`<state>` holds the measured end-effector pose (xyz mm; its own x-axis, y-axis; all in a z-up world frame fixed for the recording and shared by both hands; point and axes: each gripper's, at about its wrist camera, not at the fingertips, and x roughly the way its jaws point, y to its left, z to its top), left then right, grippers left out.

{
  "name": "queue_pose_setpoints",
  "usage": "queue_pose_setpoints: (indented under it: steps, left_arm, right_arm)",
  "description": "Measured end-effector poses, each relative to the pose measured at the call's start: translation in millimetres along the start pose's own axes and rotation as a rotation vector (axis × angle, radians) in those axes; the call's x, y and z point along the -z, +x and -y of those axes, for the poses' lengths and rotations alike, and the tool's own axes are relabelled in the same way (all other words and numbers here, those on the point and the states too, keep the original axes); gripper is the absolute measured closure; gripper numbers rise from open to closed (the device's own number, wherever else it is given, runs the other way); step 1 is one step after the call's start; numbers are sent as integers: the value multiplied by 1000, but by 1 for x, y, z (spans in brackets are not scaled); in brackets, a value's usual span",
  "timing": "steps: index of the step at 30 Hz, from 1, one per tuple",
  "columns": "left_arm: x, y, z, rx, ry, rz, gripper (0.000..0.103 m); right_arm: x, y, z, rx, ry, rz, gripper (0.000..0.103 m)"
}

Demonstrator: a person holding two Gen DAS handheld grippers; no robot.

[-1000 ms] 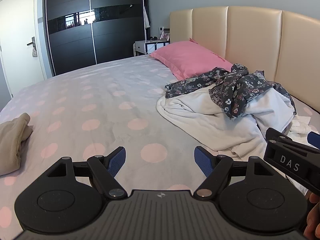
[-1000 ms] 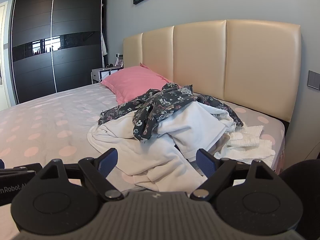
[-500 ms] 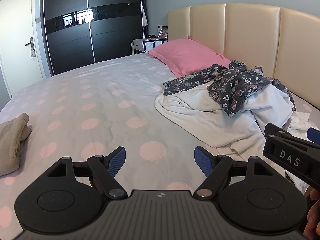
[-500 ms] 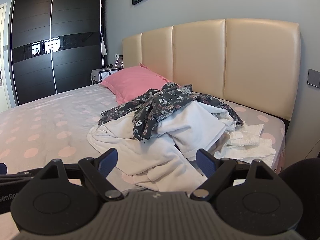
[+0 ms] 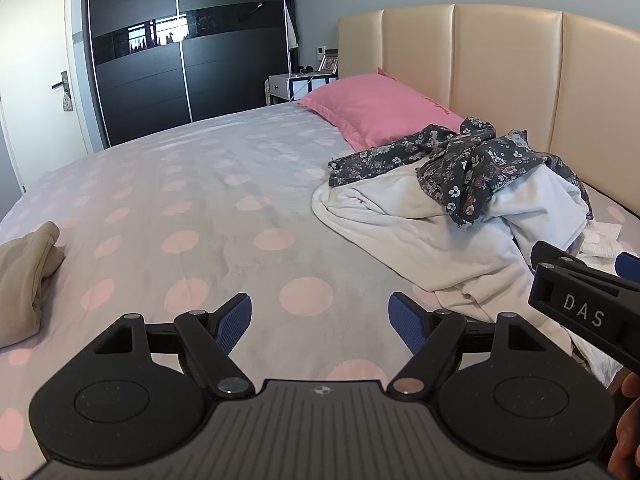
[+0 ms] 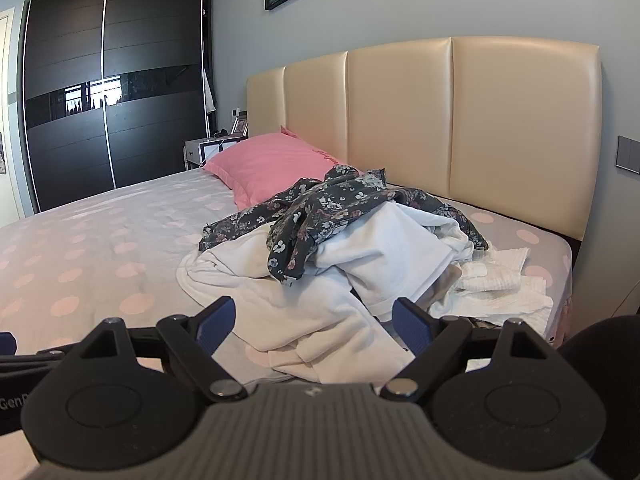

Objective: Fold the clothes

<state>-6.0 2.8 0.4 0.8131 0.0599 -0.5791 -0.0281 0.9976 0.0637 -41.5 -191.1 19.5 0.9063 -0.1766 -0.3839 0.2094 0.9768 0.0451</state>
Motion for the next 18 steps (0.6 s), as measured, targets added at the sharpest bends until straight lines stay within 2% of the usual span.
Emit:
queue_pose_setpoints:
  steps: [18]
  left_arm:
    - [2,3,4,11,-6,-22,28]
  right_arm:
    - [0,1,2,-1,6,-4,16]
